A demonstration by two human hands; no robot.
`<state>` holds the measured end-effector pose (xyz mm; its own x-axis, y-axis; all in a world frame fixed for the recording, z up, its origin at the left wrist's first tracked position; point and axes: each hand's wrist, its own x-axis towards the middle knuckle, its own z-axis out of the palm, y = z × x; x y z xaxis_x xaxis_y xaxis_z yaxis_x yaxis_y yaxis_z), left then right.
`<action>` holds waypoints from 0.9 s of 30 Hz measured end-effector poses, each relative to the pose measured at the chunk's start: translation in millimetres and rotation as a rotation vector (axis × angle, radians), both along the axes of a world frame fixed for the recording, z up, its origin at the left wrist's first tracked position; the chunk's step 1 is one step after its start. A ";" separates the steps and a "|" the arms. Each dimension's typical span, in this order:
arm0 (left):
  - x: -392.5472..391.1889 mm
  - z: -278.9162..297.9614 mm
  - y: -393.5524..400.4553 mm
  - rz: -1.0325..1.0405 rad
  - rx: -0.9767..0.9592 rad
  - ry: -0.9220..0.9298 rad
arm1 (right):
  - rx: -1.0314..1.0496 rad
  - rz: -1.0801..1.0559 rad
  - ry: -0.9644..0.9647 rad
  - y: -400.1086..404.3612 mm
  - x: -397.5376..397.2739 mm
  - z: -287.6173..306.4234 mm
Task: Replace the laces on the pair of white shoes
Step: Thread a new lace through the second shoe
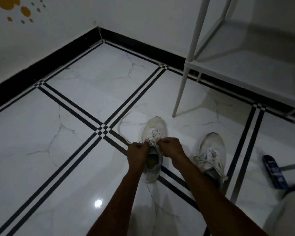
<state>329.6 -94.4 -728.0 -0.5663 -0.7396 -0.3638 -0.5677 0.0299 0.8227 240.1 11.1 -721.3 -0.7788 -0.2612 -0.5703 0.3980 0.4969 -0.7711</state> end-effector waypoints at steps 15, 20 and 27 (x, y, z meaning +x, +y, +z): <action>-19.1 24.7 -38.2 -0.370 -0.006 0.396 | -0.200 0.422 0.106 -13.6 -9.9 14.7; -23.8 16.7 -42.6 -0.467 0.098 0.293 | -0.145 0.581 0.220 -5.9 -21.8 27.5; -24.7 5.6 -46.9 -0.520 -0.025 0.215 | -0.027 0.674 0.388 -1.7 -30.8 28.4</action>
